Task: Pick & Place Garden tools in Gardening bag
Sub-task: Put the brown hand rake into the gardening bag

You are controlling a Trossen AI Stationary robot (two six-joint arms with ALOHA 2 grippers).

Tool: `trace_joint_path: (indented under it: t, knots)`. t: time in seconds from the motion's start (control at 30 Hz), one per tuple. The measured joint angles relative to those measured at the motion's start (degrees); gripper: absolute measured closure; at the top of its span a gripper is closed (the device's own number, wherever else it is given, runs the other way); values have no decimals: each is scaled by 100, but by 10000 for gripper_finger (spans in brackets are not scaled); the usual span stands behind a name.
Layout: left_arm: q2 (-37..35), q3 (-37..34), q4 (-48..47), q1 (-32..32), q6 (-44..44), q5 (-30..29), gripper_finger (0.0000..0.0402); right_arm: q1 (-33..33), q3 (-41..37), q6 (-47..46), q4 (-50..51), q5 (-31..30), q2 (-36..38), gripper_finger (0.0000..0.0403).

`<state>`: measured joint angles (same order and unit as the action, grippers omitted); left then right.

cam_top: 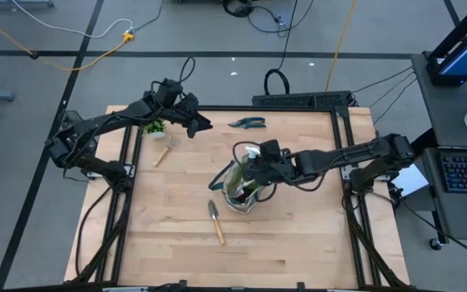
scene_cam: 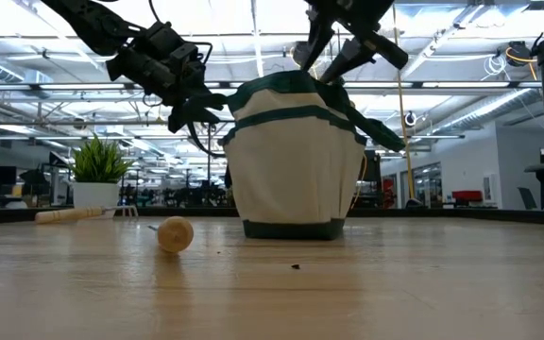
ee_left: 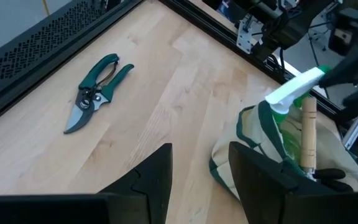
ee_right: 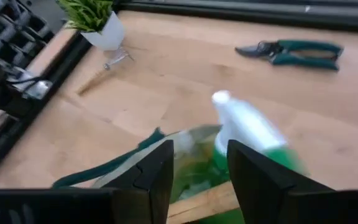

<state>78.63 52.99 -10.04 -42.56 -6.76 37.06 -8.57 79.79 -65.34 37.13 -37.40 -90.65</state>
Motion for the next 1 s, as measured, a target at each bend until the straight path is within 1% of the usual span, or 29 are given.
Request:
trace_joint_path:
  t: [0.2, 0.3, 0.43, 0.6, 0.67, 0.73, 1.0]
  knots:
    - [0, 0, 7, 77, -19, 4, 240, 150, 0, 608, 52, 260, -6, 277]
    - [0, 0, 14, 126, -90, 17, 240, 150, 0, 851, 37, 233, 12, 293]
    - [0, 0, 80, 205, -120, 17, 240, 136, 7, 1371, -123, 117, 200, 328]
    - [0, 0, 116, 262, -105, 17, 240, 99, 7, 2172, -479, 124, 507, 383]
    - [0, 0, 113, 288, -109, 15, 240, 97, 4, 2468, -416, 129, 663, 397]
    - [0, 0, 113, 290, -109, 17, 240, 101, 7, 2620, -391, 119, 791, 397]
    - [0, 0, 82, 384, -134, 13, 240, 264, 2, 3281, 280, 130, 1313, 400]
